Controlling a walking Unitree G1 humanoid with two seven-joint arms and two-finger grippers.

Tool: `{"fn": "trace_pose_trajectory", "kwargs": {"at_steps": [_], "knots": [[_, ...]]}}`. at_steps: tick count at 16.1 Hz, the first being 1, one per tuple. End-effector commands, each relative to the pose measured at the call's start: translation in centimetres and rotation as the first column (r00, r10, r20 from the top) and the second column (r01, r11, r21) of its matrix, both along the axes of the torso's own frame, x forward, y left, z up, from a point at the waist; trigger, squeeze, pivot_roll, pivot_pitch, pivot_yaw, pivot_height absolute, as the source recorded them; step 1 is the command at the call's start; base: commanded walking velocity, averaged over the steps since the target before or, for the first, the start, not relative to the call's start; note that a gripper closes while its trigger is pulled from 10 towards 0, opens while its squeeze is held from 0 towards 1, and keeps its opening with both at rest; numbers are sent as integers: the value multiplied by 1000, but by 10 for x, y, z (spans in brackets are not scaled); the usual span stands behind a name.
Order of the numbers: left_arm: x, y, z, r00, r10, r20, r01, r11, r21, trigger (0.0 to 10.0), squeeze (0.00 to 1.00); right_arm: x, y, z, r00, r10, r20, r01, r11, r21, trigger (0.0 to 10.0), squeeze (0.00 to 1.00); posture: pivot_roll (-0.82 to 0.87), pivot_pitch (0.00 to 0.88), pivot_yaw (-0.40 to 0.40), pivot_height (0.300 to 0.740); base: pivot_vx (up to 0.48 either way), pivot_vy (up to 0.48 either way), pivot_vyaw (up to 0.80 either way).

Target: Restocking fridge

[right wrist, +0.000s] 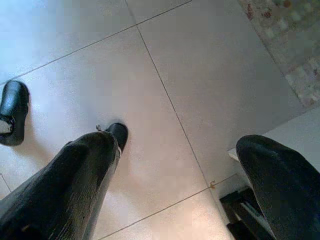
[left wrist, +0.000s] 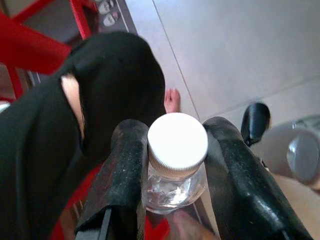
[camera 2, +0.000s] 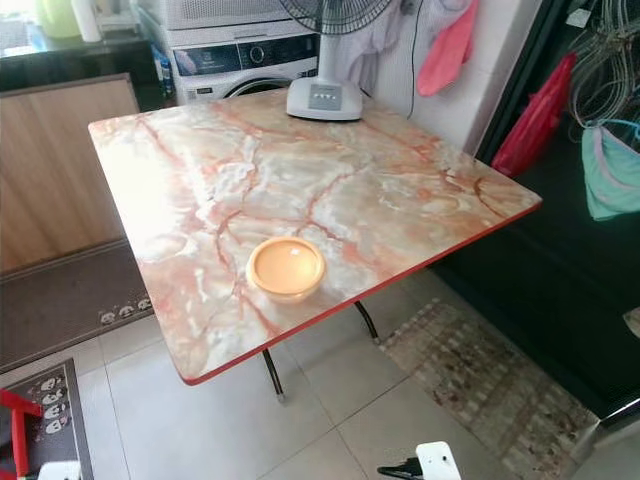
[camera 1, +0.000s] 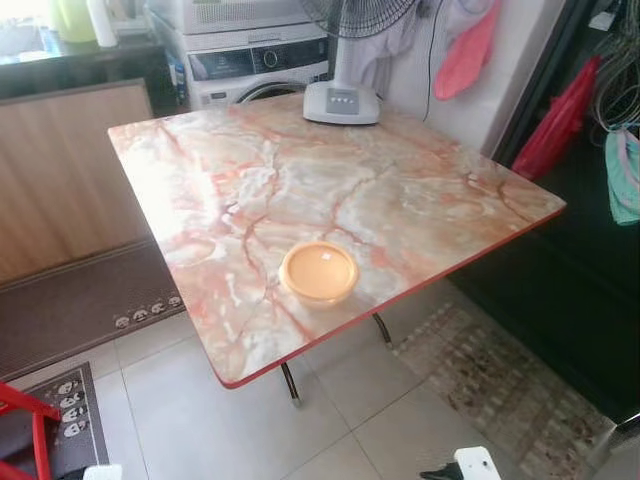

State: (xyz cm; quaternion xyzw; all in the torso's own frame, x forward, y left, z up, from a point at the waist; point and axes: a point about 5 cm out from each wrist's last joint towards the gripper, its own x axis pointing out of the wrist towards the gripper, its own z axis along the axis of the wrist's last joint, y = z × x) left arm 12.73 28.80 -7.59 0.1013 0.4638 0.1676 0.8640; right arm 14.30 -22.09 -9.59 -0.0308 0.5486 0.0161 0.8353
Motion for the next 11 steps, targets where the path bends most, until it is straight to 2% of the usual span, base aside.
{"fn": "trace_pose_trajectory", "kwargs": {"at_steps": [1, 4, 5, 8, 11], "knots": [[5, -6, -1, 999, -33, -3, 33, 999, -4, 10000, 0, -1, -1, 0, 999, -38, 10, 38, 999, 8, 10000, 0, 170, 0, -51, 740, 0, 0, 0], [12, -16, -4, 993, -108, -42, 107, 994, -20, 10000, 0, -3, 1, -1, 996, -91, 22, 91, 995, 39, 10000, 0, 148, 0, -26, 740, 0, 0, 0], [10, -15, -6, 996, -73, -58, 71, 997, -33, 10000, 0, -5, 2, -2, 993, -120, 23, 118, 992, 53, 10000, 0, 135, 0, -15, 740, 0, 0, 0], [8, -13, -6, 995, -72, -74, 70, 997, -32, 10000, 0, -6, 4, -3, 989, -146, 25, 145, 988, 61, 10000, 0, 124, 0, -2, 740, 0, 0, 0], [6, -14, -7, 995, -64, -76, 62, 997, -35, 10000, 0, -7, 4, -3, 993, -115, 18, 114, 992, 61, 10000, 0, 115, 0, -3, 740, 0, 0, 0]]}}
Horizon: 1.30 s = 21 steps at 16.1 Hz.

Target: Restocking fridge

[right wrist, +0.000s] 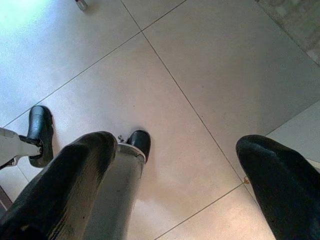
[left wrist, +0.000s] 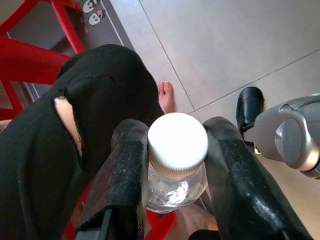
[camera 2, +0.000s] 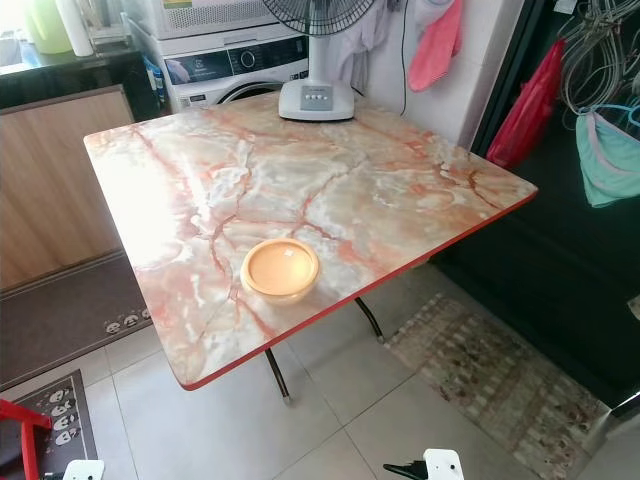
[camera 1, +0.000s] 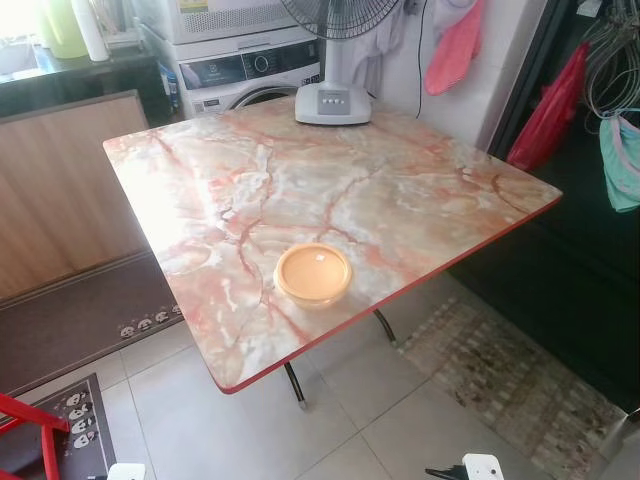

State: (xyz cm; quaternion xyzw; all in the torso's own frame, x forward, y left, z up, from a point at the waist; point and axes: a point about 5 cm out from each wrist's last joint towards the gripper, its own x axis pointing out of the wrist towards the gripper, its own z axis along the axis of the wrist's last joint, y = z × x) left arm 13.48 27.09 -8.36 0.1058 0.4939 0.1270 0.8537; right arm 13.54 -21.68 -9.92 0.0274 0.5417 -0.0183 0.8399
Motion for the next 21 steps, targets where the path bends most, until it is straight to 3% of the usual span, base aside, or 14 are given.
{"fn": "trace_pose_trajectory", "kwargs": {"at_steps": [1, 9, 16, 21], "knots": [[-2, 2, 0, 1000, 14, -2, -14, 1000, -2, 10000, 0, -1, 0, 0, 1000, -6, 4, 6, 1000, 1, 10000, 0, 112, 0, -5, 740, 0, 0, 0], [-9, 12, 1, 999, 21, -27, -20, 1000, 20, 10000, 0, -4, 11, -3, 999, -34, 12, 33, 999, 38, 10000, 0, 115, 0, 36, 740, 0, 0, 0], [-3, 3, -1, 999, 21, -26, -21, 1000, 11, 10000, 0, -5, 8, -3, 999, -42, 4, 41, 999, 24, 10000, 0, 113, 0, 13, 740, 0, 0, 0], [-3, 0, -2, 999, 41, -22, -41, 999, 3, 10000, 0, -4, 5, -2, 1000, -12, -5, 12, 1000, 11, 10000, 0, 126, 0, 5, 740, 0, 0, -480]]}}
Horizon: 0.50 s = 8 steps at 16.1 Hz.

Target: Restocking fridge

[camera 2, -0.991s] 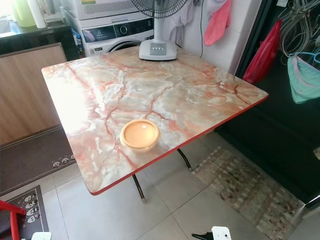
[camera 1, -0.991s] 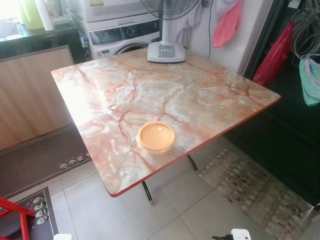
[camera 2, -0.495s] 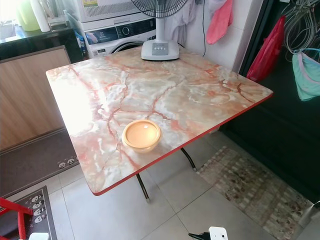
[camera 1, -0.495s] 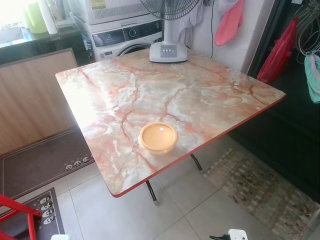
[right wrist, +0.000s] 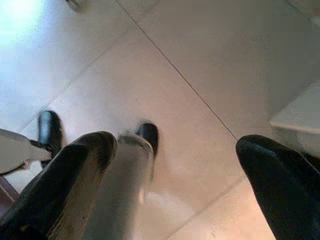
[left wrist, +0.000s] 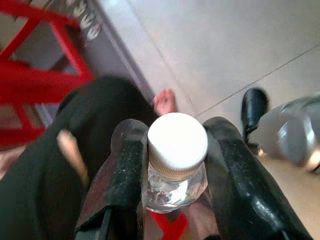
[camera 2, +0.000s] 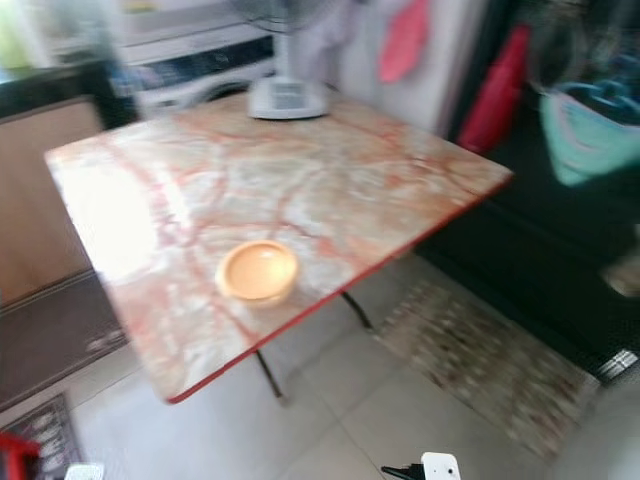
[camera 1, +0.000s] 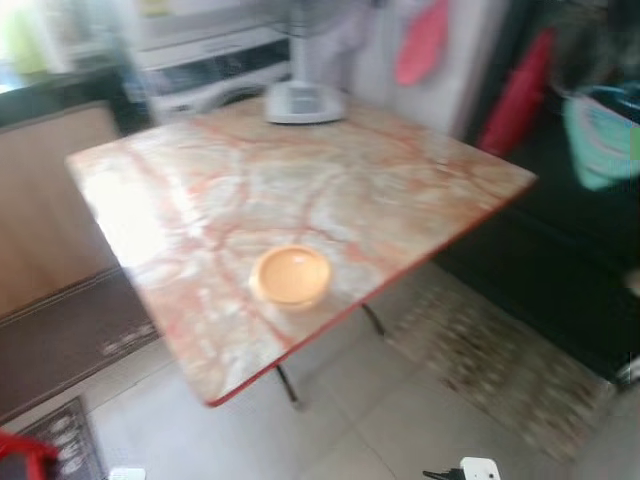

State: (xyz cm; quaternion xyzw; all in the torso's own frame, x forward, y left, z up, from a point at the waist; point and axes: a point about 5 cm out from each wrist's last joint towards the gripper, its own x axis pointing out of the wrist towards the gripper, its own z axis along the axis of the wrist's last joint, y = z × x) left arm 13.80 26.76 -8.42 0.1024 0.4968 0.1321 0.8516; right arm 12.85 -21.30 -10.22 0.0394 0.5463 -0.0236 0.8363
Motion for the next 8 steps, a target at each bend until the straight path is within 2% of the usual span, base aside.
{"fn": "trace_pose_trajectory", "kwargs": {"at_steps": [1, 2, 4, 8], "knots": [[-6, 3, -1, 999, 29, -16, -29, 1000, 4, 10000, 0, 4, 1, 1, 1000, 22, 5, -22, 1000, -2, 10000, 0, 131, 0, 2, 740, 0, 0, 0], [-6, 3, -1, 999, 30, -14, -30, 1000, 4, 10000, 0, 4, 1, 1, 1000, 26, 3, -26, 1000, -3, 10000, 0, 135, 0, -1, 740, 0, 0, 0], [-5, 2, -1, 999, 32, -11, -32, 999, 3, 10000, 0, 4, 1, 1, 1000, 31, 0, -31, 1000, -4, 10000, 0, 136, 0, -3, 740, 0, 0, -800], [-7, 0, -3, 999, 37, -17, -37, 999, -3, 10000, 0, 5, 0, 1, 1000, 30, -2, -30, 1000, -6, 10000, 0, 134, 0, -7, 740, 0, 0, 0]]}}
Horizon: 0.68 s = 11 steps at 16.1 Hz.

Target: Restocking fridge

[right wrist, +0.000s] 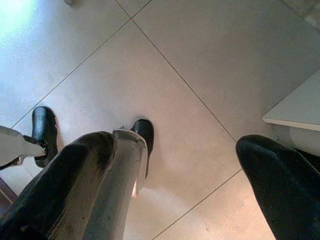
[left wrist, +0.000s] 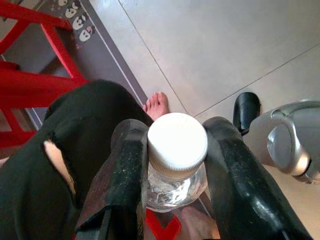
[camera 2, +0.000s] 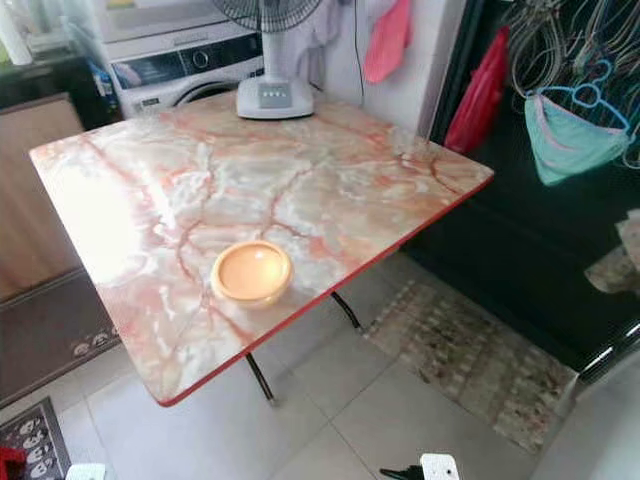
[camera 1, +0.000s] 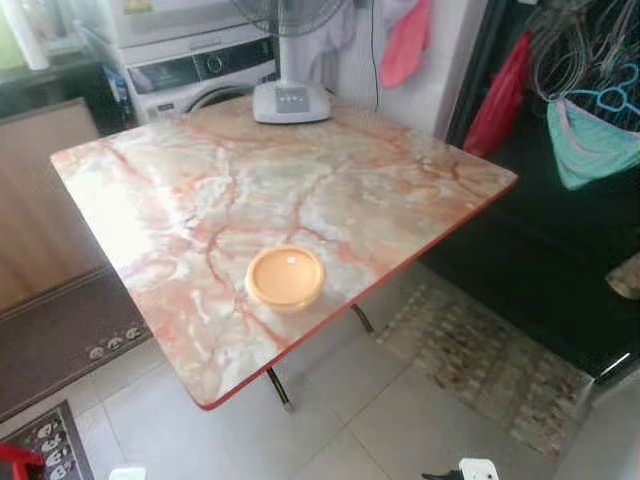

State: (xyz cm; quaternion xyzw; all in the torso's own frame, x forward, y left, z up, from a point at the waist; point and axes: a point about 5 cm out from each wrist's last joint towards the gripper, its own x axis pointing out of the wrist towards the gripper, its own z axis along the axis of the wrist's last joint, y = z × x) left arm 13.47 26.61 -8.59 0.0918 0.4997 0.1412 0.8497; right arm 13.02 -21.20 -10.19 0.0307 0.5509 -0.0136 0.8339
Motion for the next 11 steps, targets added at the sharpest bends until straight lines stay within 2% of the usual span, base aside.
{"fn": "trace_pose_trajectory", "kwargs": {"at_steps": [1, 6, 8, 9, 11], "knots": [[-4, 1, -1, 1000, 12, -14, -12, 1000, 5, 10000, 0, 3, -1, 1, 1000, 4, 8, -4, 1000, -2, 10000, 0, 134, 0, -7, 740, 0, 0, 0], [-6, -2, -3, 999, 38, -18, -38, 999, -5, 10000, 0, 3, -2, 2, 1000, 12, 8, -12, 1000, -4, 10000, 0, 135, 0, -12, 740, 0, 0, 0], [-7, -3, -4, 999, 42, -27, -42, 999, -8, 10000, 0, 3, -2, 2, 1000, 12, 8, -12, 1000, -5, 10000, 0, 133, 0, -12, 740, 0, 416, 0], [-8, -4, -4, 999, 26, -33, -26, 1000, -8, 10000, 0, 4, -3, 2, 1000, 14, 8, -14, 1000, -6, 10000, 0, 133, 0, -13, 740, 0, 0, -800], [-9, -4, -5, 999, 32, -38, -32, 999, -9, 10000, 0, 3, -3, 2, 1000, 13, 7, -13, 1000, -6, 10000, 0, 132, 0, -13, 740, 0, 0, 0]]}}
